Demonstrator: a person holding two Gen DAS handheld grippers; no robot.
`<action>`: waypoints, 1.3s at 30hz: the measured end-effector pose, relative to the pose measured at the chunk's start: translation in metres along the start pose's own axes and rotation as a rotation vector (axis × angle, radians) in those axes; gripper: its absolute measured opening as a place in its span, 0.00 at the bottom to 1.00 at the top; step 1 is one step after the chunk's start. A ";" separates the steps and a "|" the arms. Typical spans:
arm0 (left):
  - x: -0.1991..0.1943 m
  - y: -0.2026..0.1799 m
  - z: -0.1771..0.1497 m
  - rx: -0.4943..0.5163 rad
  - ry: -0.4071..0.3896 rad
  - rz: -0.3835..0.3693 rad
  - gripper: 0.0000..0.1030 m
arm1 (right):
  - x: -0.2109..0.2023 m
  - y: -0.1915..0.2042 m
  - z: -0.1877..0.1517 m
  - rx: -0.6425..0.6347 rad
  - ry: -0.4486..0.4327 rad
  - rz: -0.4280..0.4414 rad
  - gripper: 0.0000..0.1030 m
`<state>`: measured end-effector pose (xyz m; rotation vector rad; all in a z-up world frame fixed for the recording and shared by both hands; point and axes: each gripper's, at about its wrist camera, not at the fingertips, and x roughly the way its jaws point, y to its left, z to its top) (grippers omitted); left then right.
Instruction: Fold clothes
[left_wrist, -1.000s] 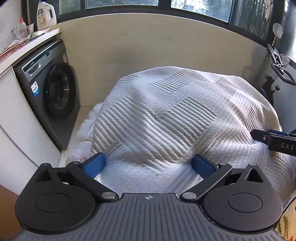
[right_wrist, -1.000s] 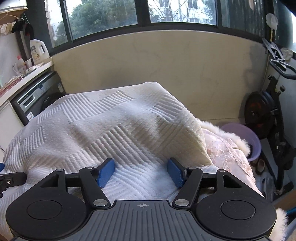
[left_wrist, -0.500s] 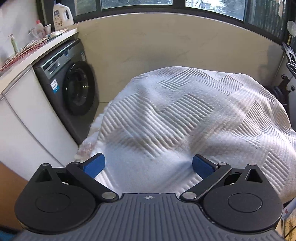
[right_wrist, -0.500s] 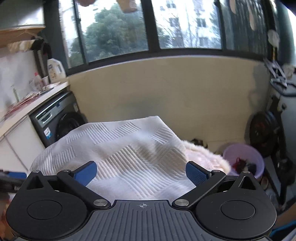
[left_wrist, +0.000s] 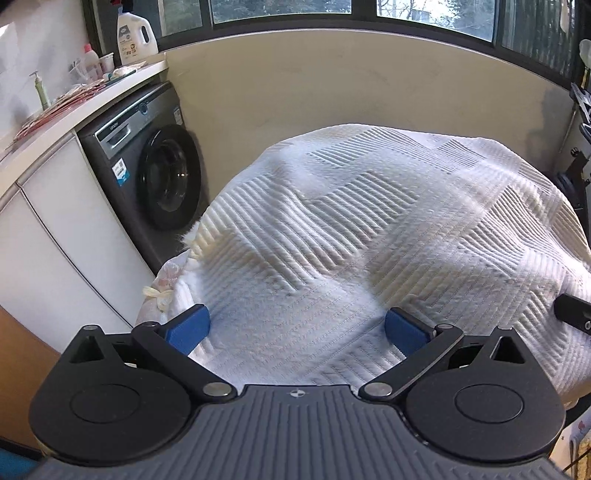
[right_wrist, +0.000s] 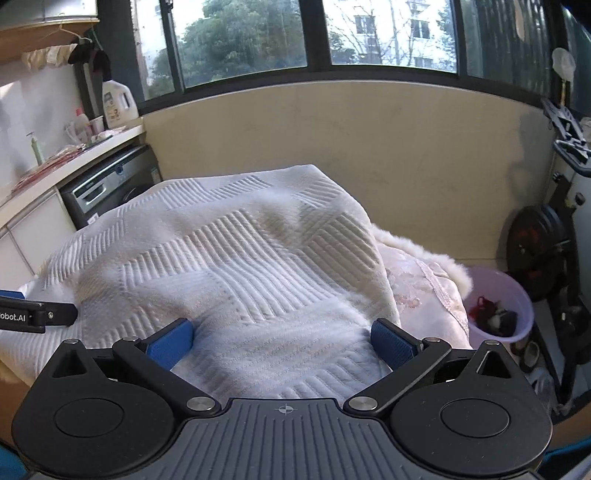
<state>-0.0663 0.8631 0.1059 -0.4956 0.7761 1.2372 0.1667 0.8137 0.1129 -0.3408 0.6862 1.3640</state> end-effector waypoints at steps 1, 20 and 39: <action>-0.001 -0.001 0.000 0.001 -0.002 0.006 1.00 | 0.000 0.000 0.001 0.005 0.003 -0.001 0.99; -0.156 0.027 -0.125 0.112 -0.171 -0.074 1.00 | -0.172 0.061 -0.093 0.141 -0.117 -0.189 0.99; -0.274 0.077 -0.295 0.139 -0.047 -0.135 1.00 | -0.348 0.155 -0.314 0.162 -0.071 -0.338 0.99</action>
